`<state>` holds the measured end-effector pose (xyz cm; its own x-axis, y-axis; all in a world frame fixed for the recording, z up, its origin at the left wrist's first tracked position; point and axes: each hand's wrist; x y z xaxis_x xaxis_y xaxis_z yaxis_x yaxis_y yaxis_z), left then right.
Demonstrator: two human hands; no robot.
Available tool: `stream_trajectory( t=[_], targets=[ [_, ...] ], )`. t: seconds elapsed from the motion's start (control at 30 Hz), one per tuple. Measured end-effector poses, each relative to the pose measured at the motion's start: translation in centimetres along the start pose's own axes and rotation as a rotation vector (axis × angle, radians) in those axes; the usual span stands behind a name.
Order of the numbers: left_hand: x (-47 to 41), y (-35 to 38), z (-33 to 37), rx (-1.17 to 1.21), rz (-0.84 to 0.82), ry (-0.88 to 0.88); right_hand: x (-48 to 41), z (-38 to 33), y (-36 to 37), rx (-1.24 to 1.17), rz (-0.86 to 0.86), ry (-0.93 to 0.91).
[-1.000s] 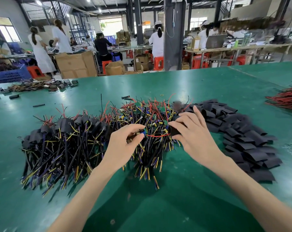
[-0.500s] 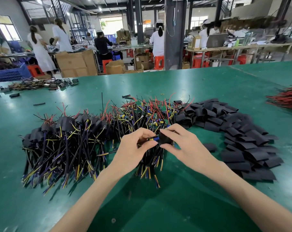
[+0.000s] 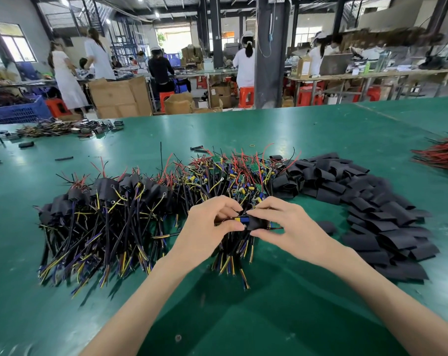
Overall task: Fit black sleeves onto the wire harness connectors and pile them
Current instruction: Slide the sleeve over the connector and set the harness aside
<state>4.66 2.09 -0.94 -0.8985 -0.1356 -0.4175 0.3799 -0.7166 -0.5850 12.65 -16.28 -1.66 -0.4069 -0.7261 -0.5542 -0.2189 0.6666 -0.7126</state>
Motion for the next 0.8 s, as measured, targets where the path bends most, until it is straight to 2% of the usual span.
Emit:
stream_trajectory(
  t=[0.27, 0.43, 0.57, 0.8],
  targets=[
    [0.02, 0.07, 0.01, -0.046, -0.066, 0.091, -0.08, -0.30, -0.24, -0.170, -0.005, 0.116],
    [0.04, -0.57, -0.05, 0.077, -0.089, 0.017, -0.10, -0.28, 0.00, -0.076, 0.066, 0.067],
    [-0.06, -0.74, -0.11, 0.021, -0.072, -0.003, -0.01, -0.06, 0.02, -0.015, 0.118, 0.013],
    [-0.06, -0.47, -0.30, 0.009, -0.073, -0.013, 0.08, 0.11, -0.06, 0.016, 0.037, 0.017]
  ],
)
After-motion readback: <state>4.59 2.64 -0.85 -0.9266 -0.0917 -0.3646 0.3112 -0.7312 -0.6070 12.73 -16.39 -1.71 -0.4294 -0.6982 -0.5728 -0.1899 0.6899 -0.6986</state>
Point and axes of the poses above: each hand's wrist, its own x-axis away from the middle knuckle, its own y-axis out of the palm, z = x × y, and after that the axes turned 7 degrees about -x, right-handed
